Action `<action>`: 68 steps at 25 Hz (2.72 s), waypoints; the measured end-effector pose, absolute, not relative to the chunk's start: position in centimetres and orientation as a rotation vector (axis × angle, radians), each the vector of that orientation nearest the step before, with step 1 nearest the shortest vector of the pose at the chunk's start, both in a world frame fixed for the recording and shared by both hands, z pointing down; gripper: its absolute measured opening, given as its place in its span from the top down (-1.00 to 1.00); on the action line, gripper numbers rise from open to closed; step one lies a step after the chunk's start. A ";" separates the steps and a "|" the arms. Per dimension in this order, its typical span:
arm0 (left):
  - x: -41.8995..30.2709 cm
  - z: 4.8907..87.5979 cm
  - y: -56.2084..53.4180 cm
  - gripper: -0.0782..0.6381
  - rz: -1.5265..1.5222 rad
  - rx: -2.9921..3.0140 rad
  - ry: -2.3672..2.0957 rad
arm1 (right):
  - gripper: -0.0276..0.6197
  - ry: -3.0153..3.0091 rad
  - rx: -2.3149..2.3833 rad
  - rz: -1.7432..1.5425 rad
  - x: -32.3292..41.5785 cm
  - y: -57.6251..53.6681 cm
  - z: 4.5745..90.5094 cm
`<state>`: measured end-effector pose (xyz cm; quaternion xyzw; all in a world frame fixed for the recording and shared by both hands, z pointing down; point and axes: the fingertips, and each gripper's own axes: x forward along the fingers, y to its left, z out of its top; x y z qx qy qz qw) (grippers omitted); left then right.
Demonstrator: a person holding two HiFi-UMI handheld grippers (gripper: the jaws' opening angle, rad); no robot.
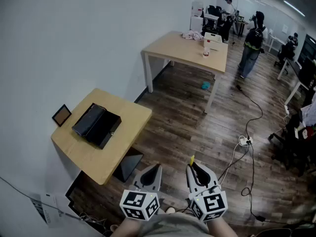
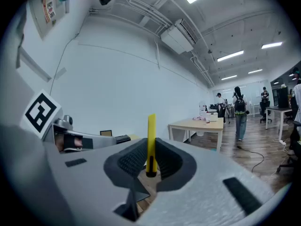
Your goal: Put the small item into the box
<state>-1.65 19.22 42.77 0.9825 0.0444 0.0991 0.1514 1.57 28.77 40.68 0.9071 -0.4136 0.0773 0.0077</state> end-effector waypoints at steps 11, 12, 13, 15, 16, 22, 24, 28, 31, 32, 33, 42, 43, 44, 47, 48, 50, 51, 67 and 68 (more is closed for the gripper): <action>-3.5 42.5 19.3 0.77 0.259 2.775 0.082 | 0.78 -1.341 2.802 0.215 0.1 28.4 39.7; -3.7 42.5 19.4 0.77 0.253 2.773 0.072 | 0.78 -1.356 2.798 0.217 0.0 28.4 39.8; -3.8 42.4 19.5 0.77 0.247 2.770 0.064 | 0.78 -1.376 2.799 0.214 -0.1 28.5 39.8; -4.0 42.4 19.7 0.77 0.240 2.766 0.055 | 0.78 -1.415 2.809 0.206 -0.4 28.7 39.8; -4.1 42.4 19.8 0.77 0.240 2.769 0.053 | 0.78 -1.425 2.812 0.205 -0.4 28.7 39.8; -4.0 42.3 19.6 0.77 0.244 2.780 0.035 | 0.78 -1.451 2.823 0.250 0.2 28.6 40.0; -3.9 42.3 19.1 0.77 0.246 2.776 0.014 | 0.78 -1.463 2.815 0.266 0.5 28.4 40.1; -3.9 42.6 17.9 0.77 0.241 2.757 -0.039 | 0.78 -1.501 2.791 0.289 0.7 27.7 40.4; -3.4 43.0 16.6 0.77 0.245 2.739 -0.079 | 0.78 -1.518 2.778 0.289 1.6 26.7 40.1; -3.1 43.1 16.2 0.77 0.245 2.734 -0.092 | 0.78 -1.523 2.774 0.288 2.1 26.3 40.0; -2.8 43.3 15.6 0.77 0.245 2.729 -0.106 | 0.78 -1.528 2.771 0.288 2.6 25.9 40.0; 1.5 44.1 10.0 0.77 0.247 2.711 -0.174 | 0.78 -1.587 2.733 0.289 7.5 20.3 40.1; 2.1 44.2 9.3 0.77 0.248 2.710 -0.178 | 0.78 -1.592 2.733 0.285 8.2 19.6 40.0; 2.7 44.2 8.6 0.77 0.250 2.709 -0.181 | 0.78 -1.596 2.732 0.281 9.0 18.8 39.9; 4.7 44.3 6.4 0.77 0.259 2.709 -0.189 | 0.78 -1.609 2.717 0.276 11.1 16.4 39.5; 5.3 44.3 5.7 0.77 0.263 2.709 -0.191 | 0.78 -1.614 2.711 0.275 11.7 15.5 39.4; 6.4 44.3 4.3 0.77 0.270 2.705 -0.195 | 0.78 -1.624 2.701 0.275 12.8 13.9 39.1; 6.9 44.2 3.6 0.77 0.272 2.703 -0.197 | 0.78 -1.628 2.696 0.275 13.3 13.1 38.9; 12.8 44.1 -9.0 0.77 0.248 2.681 -0.269 | 0.78 -1.740 2.601 0.237 19.9 -1.0 37.5; 13.0 44.1 -9.8 0.77 0.247 2.681 -0.279 | 0.78 -1.753 2.592 0.239 20.1 -1.8 37.5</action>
